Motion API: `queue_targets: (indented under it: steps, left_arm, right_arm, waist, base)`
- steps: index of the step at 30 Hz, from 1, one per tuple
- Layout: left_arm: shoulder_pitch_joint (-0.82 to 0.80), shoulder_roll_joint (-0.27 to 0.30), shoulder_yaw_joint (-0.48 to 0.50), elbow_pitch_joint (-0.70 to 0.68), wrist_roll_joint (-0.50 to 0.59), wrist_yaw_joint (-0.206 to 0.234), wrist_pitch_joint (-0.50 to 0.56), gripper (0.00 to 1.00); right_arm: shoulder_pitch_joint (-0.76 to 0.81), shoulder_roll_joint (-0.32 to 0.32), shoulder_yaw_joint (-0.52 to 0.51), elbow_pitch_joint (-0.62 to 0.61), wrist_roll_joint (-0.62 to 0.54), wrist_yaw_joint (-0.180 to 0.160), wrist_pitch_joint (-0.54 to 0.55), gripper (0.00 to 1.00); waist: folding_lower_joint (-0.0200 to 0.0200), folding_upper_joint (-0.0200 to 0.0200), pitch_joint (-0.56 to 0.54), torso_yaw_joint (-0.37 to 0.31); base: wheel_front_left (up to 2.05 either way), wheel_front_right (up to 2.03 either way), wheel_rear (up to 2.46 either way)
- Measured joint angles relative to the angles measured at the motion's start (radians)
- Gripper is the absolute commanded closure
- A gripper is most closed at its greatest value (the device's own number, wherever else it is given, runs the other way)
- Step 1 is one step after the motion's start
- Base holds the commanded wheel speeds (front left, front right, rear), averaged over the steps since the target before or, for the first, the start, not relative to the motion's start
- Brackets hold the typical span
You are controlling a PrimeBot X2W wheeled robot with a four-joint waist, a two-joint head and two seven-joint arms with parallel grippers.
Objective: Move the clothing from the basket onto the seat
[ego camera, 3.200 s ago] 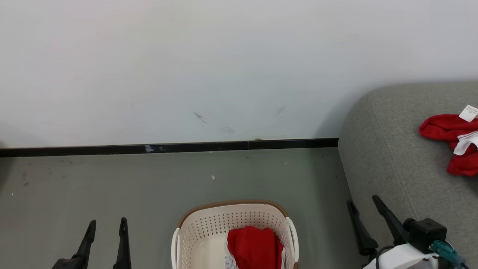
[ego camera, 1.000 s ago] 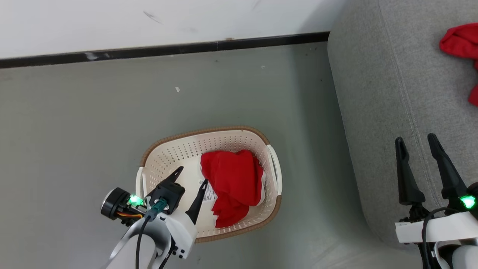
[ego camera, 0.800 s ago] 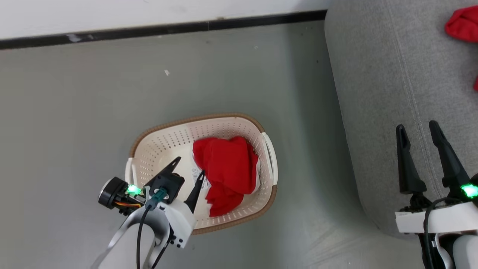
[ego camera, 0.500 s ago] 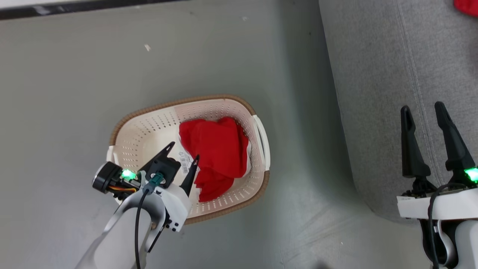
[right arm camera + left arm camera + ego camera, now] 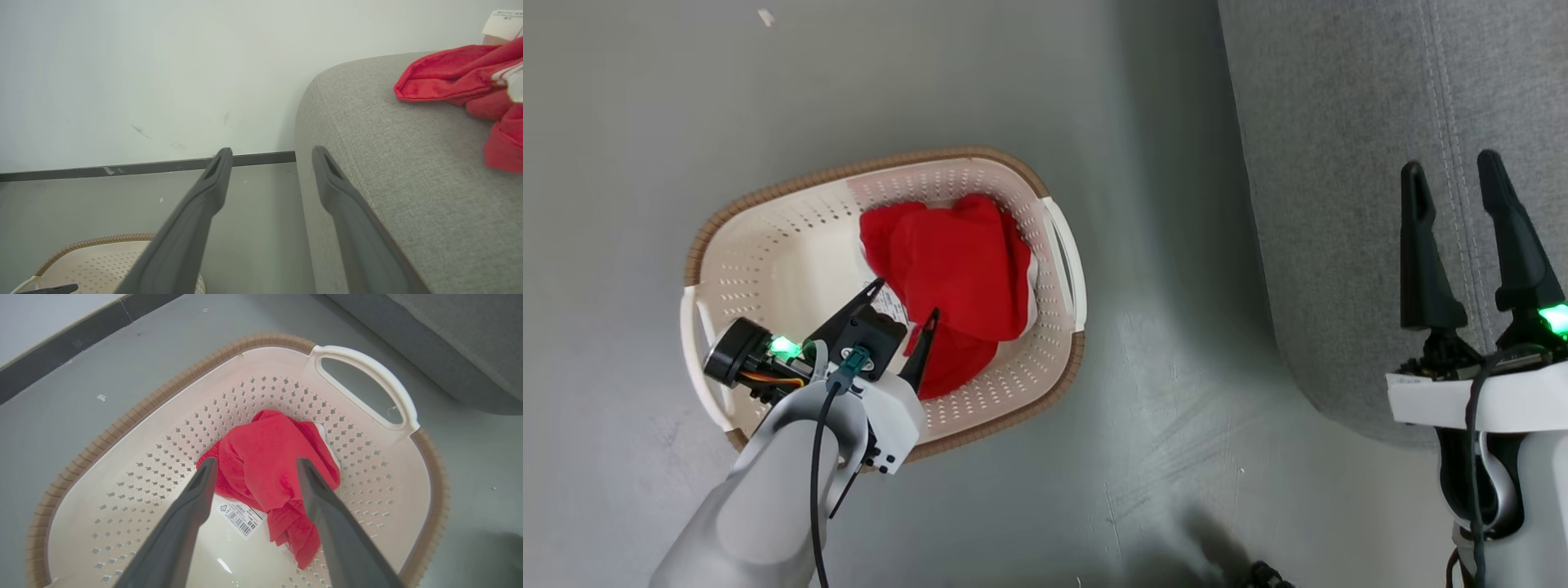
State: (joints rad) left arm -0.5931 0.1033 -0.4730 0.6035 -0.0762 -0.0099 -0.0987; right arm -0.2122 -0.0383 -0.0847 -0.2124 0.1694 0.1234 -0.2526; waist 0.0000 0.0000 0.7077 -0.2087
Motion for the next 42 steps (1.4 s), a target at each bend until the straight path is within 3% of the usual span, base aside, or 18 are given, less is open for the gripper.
queue_targets:
  steps: [32, 33, 35, 36, 37, 38, 42]
  left_arm:
    - [-0.197, 0.023, -0.009, 0.174, 0.026, -0.012, -0.009, 0.00]
    - [-0.202, 0.022, -0.012, 0.176, 0.026, -0.012, -0.010, 0.08]
    - [-0.212, 0.014, -0.016, 0.179, 0.026, -0.021, -0.020, 0.56]
    - [-0.218, 0.007, -0.017, 0.179, 0.025, -0.021, -0.026, 0.69]
    - [-0.224, 0.000, -0.019, 0.180, 0.026, -0.023, -0.034, 0.89]
    - [-0.230, -0.006, -0.025, 0.180, 0.026, -0.031, -0.039, 1.00]
    - [-0.241, -0.012, -0.035, 0.188, 0.026, -0.038, -0.067, 1.00]
  right_arm:
    - [-0.172, -0.001, 0.027, -0.012, 0.022, 0.000, -0.002, 0.00]
    - [-0.176, -0.001, 0.026, -0.012, 0.021, 0.000, -0.002, 0.00]
    - [-0.186, -0.001, 0.024, -0.012, 0.019, 0.000, -0.002, 0.00]
    - [-0.188, -0.001, 0.020, -0.013, 0.016, 0.000, -0.002, 0.00]
    - [-0.189, -0.001, 0.016, -0.013, 0.015, 0.000, -0.002, 0.00]
    - [-0.189, -0.001, 0.010, -0.012, 0.015, 0.000, -0.002, 0.00]
    - [-0.210, -0.001, 0.010, -0.010, 0.015, 0.000, -0.002, 0.00]
  waist:
    - [0.0000, 0.0000, 0.230, -0.073]
    - [0.0000, 0.0000, 0.234, -0.073]
    - [0.0000, 0.0000, 0.240, -0.072]
    - [0.0000, 0.0000, 0.243, -0.070]
    - [0.0000, 0.0000, 0.245, -0.068]
    - [0.0000, 0.0000, 0.246, -0.066]
    - [0.0000, 0.0000, 0.243, -0.058]
  base:
    - [0.00, 0.00, 0.00]
    - [0.00, 0.00, 0.00]
    - [0.00, 0.00, 0.00]
    - [0.00, 0.00, 0.00]
    - [0.00, 0.00, 0.00]
    - [0.00, 0.00, 0.00]
    - [0.00, 0.00, 0.00]
